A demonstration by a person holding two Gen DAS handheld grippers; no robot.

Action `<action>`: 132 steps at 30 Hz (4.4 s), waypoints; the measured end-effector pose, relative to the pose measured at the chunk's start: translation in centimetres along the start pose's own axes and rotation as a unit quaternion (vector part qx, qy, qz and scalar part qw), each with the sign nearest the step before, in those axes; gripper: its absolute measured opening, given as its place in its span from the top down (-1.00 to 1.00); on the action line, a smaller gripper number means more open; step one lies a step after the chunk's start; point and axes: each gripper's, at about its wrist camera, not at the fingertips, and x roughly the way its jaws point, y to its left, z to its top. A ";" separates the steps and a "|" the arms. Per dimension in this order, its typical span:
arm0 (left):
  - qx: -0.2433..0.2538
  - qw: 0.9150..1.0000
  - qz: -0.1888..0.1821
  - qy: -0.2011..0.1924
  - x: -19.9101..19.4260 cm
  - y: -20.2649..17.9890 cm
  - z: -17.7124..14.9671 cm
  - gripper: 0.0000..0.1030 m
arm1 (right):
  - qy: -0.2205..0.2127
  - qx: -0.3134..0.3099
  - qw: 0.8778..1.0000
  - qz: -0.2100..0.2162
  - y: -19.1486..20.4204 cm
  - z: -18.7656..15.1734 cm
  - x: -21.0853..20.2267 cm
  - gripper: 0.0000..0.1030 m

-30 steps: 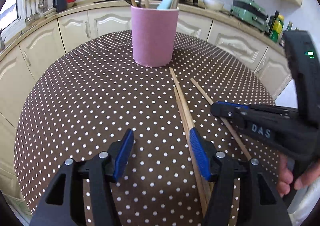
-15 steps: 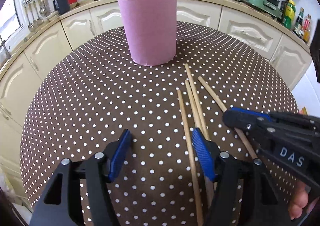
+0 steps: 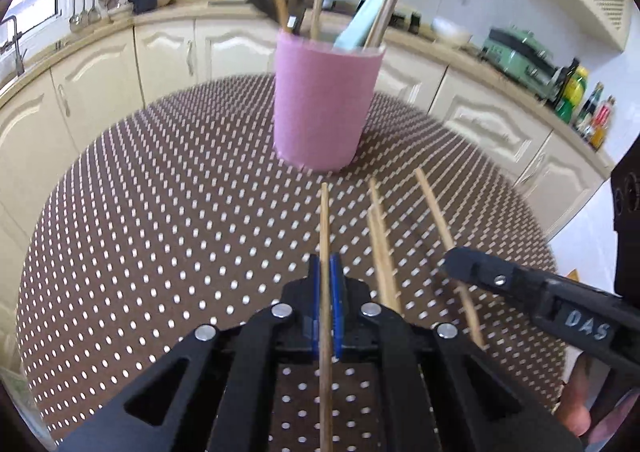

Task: Organize utensils
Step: 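Lift both held chopsticks up over the pink cup, then lower both chopsticks into the pink cup and open both grippers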

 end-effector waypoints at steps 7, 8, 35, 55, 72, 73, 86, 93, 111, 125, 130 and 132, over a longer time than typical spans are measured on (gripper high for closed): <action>0.026 0.997 -0.006 -0.078 -3.5 -1.4 1.5 0.90 | -0.029 -0.003 1.000 -0.003 1.2 1.1 -2.1 0.89; 0.028 0.996 -0.010 -0.089 -4.1 -1.6 1.6 0.90 | -0.035 -0.005 0.999 -0.006 1.4 1.3 -2.5 0.89; 0.003 0.964 -0.030 -0.264 -10.9 -0.6 9.7 0.90 | -0.153 -0.025 0.988 -0.006 6.7 9.0 -8.1 0.89; 0.031 0.980 0.002 -0.197 -4.7 2.7 10.7 -0.14 | -0.165 -0.046 0.985 0.009 6.8 12.6 -6.9 0.89; 0.019 0.993 -0.022 -0.118 0.8 3.9 9.8 -0.16 | -0.120 -0.012 0.993 0.005 4.1 12.0 -3.8 0.89; 0.024 0.993 -0.023 -0.113 0.8 4.0 9.6 -0.16 | -0.119 -0.011 0.993 0.005 4.1 11.9 -3.7 0.89; 0.025 0.994 -0.038 -0.102 1.4 4.3 9.4 0.90 | -0.122 -0.013 0.992 0.003 4.2 11.9 -3.9 0.89; 0.010 0.986 -0.050 -0.157 -2.0 3.9 10.1 0.90 | -0.148 -0.026 0.989 0.009 5.4 12.7 -5.2 0.89; -0.014 0.929 -0.019 -0.369 -6.7 -0.6 18.2 0.89 | -0.238 -0.088 0.967 -0.022 9.1 17.2 -7.0 0.89; -0.034 0.925 0.015 -0.378 -2.6 -0.5 19.4 0.89 | -0.229 -0.098 0.968 -0.037 8.0 19.2 -3.4 0.89; -0.042 0.938 0.017 -0.343 -0.5 0.7 17.9 0.89 | -0.181 -0.106 0.977 -0.036 7.2 18.2 -0.5 0.89; -0.038 0.941 0.021 -0.335 -0.3 0.9 17.2 0.89 | -0.161 -0.107 0.980 -0.033 6.8 17.6 0.5 0.89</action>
